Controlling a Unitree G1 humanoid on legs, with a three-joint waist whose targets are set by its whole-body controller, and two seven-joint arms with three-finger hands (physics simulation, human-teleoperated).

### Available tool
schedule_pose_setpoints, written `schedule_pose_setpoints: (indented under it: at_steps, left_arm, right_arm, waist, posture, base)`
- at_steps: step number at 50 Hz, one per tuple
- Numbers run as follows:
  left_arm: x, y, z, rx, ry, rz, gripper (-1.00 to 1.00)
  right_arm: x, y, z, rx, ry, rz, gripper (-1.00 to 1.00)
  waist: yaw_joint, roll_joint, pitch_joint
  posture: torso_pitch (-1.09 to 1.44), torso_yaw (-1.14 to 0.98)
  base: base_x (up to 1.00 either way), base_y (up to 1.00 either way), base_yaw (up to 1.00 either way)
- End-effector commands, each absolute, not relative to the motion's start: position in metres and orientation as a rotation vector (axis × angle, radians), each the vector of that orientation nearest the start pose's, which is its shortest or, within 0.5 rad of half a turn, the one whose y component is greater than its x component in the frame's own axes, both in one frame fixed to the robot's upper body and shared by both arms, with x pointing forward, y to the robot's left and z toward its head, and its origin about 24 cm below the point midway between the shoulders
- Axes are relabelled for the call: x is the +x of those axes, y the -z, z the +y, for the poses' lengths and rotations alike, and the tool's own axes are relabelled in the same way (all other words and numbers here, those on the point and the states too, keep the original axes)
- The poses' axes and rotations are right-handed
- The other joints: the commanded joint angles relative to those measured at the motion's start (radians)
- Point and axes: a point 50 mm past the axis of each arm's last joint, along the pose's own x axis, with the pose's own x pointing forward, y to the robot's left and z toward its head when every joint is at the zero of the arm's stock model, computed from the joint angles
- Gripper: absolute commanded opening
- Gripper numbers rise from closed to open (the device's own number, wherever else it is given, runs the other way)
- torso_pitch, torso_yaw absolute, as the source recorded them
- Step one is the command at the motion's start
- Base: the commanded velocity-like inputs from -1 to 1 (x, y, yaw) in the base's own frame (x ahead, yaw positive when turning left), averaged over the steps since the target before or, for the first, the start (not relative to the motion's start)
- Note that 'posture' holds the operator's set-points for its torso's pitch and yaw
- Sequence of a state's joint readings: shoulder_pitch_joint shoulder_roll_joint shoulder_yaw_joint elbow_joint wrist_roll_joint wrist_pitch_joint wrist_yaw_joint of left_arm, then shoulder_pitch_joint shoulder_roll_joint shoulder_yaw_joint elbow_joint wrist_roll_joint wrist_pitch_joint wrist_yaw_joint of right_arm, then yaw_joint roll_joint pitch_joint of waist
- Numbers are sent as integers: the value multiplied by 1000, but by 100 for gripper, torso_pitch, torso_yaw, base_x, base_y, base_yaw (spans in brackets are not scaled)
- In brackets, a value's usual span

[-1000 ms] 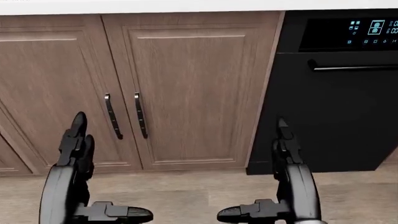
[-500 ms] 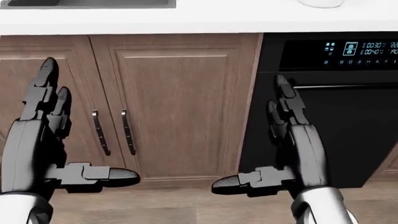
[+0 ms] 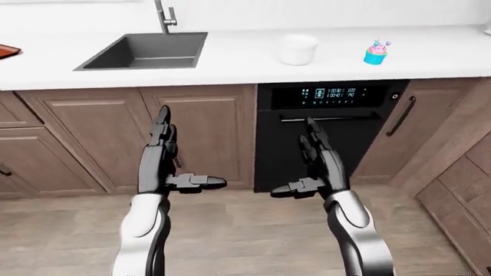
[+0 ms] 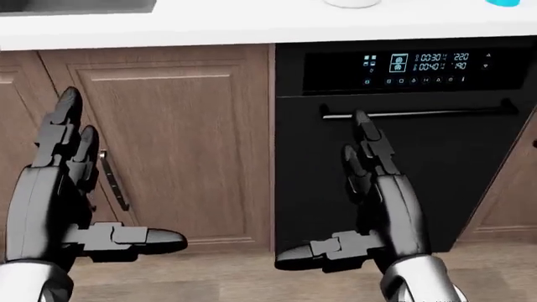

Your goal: Pick up the bowl with donut and place it on the tray. Pick up the cupcake and place it on the tray.

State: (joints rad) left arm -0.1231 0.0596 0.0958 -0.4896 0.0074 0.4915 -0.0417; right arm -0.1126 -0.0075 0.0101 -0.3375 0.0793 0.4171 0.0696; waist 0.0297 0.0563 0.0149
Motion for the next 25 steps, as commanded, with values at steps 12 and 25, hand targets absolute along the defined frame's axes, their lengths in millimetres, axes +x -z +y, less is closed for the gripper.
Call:
schedule_pose_setpoints:
  at_steps: [12,25]
  left_arm:
    - [253,-157,162,64,2,-234,100]
    - [252,-159,163,67,2,-241,100]
  right_arm:
    - [264,-129,-135,59,-141,-150,100]
    - [263,-128,-134,59,-144,-153,100]
  waist:
    - [-16,-100,10]
    - [-7,-48,-2]
  posture:
    - [0,0]
    - [0,0]
  base:
    - [0,-91,0]
    - [0,-85,0]
